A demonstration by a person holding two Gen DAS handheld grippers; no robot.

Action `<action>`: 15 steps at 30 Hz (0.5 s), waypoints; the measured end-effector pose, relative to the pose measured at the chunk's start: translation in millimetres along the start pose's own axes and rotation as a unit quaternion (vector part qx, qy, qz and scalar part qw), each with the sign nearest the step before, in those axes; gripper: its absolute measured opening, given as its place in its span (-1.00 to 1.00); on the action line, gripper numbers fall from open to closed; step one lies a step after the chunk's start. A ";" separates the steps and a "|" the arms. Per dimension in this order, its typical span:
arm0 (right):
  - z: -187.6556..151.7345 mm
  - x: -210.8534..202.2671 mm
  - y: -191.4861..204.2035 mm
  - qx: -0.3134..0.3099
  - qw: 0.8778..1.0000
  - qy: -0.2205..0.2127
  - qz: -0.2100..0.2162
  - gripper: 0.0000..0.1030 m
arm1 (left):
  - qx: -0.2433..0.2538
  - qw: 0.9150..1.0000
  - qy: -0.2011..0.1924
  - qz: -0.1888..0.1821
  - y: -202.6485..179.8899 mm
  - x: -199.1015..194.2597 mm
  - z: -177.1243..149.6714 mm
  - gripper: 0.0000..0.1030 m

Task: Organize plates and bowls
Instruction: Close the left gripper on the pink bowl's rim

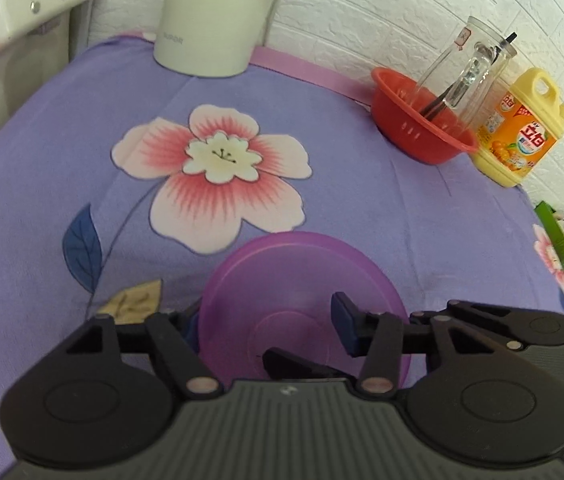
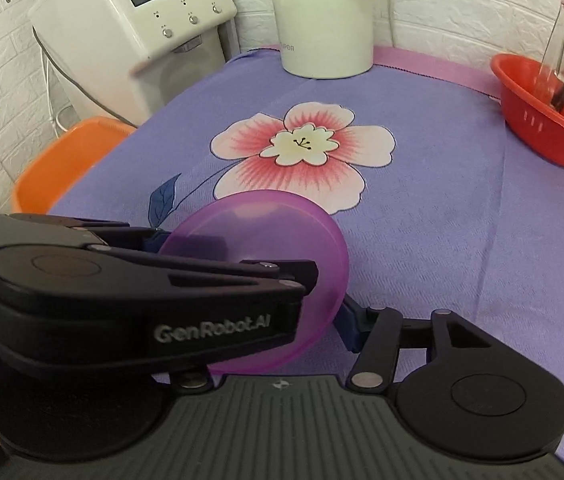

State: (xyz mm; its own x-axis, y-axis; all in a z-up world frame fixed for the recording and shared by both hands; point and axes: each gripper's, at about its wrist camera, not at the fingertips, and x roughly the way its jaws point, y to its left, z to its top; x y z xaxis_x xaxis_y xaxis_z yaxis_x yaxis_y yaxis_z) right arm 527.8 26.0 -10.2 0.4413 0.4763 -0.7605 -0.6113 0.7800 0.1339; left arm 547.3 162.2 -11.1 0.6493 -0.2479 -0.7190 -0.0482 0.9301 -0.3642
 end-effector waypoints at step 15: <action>-66.1 -104.0 -5.4 0.039 0.998 -0.023 -0.033 0.87 | 0.034 0.997 -0.014 -0.068 -92.2 -72.1 -61.2 -0.02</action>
State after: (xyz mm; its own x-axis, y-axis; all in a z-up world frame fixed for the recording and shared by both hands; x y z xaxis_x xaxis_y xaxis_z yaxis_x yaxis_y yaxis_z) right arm 441.8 -54.6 26.2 0.5101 0.4387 -0.7398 -0.5269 0.8393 0.1343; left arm 458.5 77.7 38.1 0.6676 -0.3657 -0.6485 0.0925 0.9050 -0.4152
